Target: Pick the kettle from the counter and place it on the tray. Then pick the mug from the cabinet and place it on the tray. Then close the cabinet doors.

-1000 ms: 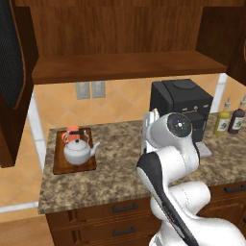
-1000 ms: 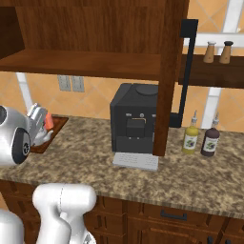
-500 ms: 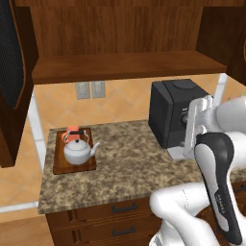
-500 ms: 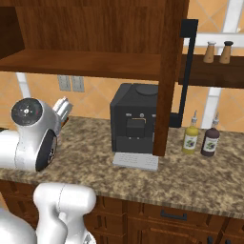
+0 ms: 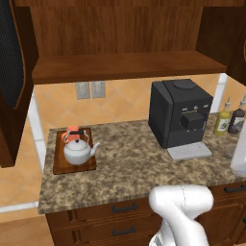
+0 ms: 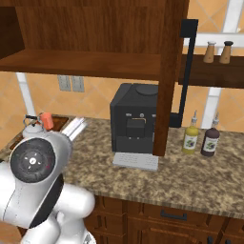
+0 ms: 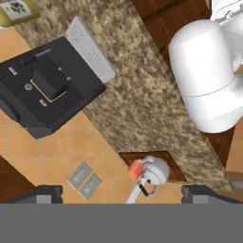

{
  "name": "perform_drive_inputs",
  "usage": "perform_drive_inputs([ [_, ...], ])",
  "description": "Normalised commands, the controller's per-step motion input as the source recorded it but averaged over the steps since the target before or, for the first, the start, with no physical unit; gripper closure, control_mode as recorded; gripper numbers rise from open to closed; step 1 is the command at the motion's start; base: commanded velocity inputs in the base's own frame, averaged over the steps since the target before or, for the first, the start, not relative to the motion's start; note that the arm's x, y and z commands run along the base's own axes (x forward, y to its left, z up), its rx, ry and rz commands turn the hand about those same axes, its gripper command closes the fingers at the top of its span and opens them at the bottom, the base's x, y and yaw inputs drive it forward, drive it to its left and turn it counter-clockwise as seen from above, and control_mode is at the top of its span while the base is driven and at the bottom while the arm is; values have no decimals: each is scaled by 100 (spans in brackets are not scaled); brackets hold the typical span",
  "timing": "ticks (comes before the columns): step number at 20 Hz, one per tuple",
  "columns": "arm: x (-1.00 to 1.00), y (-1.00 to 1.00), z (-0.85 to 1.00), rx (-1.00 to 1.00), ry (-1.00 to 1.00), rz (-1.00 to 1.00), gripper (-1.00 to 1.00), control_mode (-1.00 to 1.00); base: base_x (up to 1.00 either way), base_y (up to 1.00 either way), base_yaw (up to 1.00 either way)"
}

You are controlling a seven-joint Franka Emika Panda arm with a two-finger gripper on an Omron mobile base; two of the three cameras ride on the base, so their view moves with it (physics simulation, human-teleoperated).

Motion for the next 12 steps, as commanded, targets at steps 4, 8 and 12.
perform_drive_inputs([
  [4,-70,-3,-54,29,-36,-30,-100,-100,0,0,0],
  [8,-13,-23,-41,29,-21,-24,-100,-100,0,0,0],
  [12,42,-36,-23,28,-12,-13,-100,-100,0,0,0],
])
